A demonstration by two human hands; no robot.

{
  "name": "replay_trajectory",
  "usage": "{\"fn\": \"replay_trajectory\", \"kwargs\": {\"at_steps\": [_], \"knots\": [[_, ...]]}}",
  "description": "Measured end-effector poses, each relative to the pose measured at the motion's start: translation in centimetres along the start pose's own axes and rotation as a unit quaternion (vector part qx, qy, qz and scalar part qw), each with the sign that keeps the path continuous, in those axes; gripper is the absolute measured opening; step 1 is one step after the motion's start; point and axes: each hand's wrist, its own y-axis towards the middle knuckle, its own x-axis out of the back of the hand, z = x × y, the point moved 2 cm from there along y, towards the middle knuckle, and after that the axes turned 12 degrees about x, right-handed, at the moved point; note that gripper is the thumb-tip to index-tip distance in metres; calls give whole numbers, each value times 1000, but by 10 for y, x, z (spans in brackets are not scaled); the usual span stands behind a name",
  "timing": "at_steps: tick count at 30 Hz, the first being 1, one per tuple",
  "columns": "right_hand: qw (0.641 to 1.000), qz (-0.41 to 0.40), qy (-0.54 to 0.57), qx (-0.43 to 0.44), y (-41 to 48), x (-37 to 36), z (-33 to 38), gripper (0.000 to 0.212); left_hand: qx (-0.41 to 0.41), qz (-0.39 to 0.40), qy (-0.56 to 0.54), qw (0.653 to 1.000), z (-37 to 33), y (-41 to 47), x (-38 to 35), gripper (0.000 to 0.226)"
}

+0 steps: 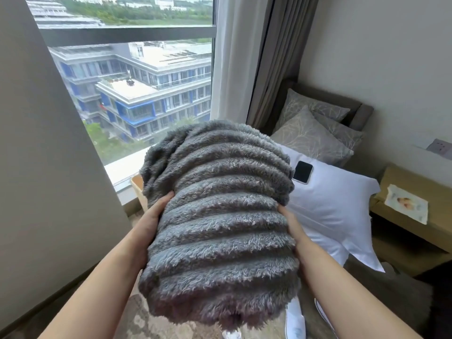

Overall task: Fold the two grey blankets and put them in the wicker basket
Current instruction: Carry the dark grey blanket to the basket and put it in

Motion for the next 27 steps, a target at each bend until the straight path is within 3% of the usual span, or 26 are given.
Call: {"fn": "replay_trajectory", "kwargs": {"at_steps": [10, 14, 20, 24, 27], "knots": [[991, 99, 3, -87, 229, -60, -3, 32, 20, -89, -56, 994, -101, 141, 54, 58], [982, 137, 23, -129, 302, -94, -5, 63, 20, -116, -104, 988, -131, 167, 71, 60], [969, 163, -70, -173, 388, -141, -33, 30, 19, -185, -131, 974, -158, 206, 120, 68], [965, 158, -122, -168, 439, -174, -53, 47, 34, -199, -127, 971, -188, 245, 164, 71], [969, 139, -131, -156, 486, -200, -72, 45, 49, -213, -127, 967, -220, 287, 206, 74]]}}
